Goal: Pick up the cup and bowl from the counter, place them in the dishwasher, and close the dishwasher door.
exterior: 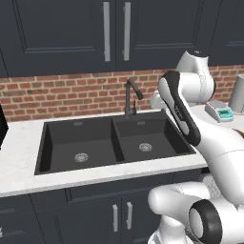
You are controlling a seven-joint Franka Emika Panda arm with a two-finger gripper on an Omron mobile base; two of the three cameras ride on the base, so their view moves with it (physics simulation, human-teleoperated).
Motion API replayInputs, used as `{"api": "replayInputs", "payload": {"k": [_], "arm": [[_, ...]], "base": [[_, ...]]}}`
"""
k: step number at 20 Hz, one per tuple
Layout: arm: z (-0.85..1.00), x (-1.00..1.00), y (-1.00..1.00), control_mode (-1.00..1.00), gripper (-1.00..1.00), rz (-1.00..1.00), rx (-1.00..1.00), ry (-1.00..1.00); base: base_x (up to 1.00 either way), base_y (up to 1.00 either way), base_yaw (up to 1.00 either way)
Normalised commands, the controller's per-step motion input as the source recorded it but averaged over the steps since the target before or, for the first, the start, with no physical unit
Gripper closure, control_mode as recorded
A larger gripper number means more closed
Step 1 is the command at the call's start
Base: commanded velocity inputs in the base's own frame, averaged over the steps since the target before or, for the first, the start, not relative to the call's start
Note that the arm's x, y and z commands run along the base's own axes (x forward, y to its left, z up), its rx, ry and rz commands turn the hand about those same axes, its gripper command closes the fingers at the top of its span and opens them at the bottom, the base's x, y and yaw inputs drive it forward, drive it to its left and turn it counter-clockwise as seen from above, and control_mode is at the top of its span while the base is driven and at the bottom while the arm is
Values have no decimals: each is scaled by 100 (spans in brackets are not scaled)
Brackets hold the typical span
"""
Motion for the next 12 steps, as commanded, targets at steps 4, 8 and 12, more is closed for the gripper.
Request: {"api": "replayInputs", "payload": {"k": [4,8,12], "arm": [[0,0,0,100,-100,0,0,0],[0,0,0,100,-100,0,0,0],[0,0,0,100,-100,0,0,0]], "base": [[0,0,0],[-2,0,-3],[-9,0,-46]]}}
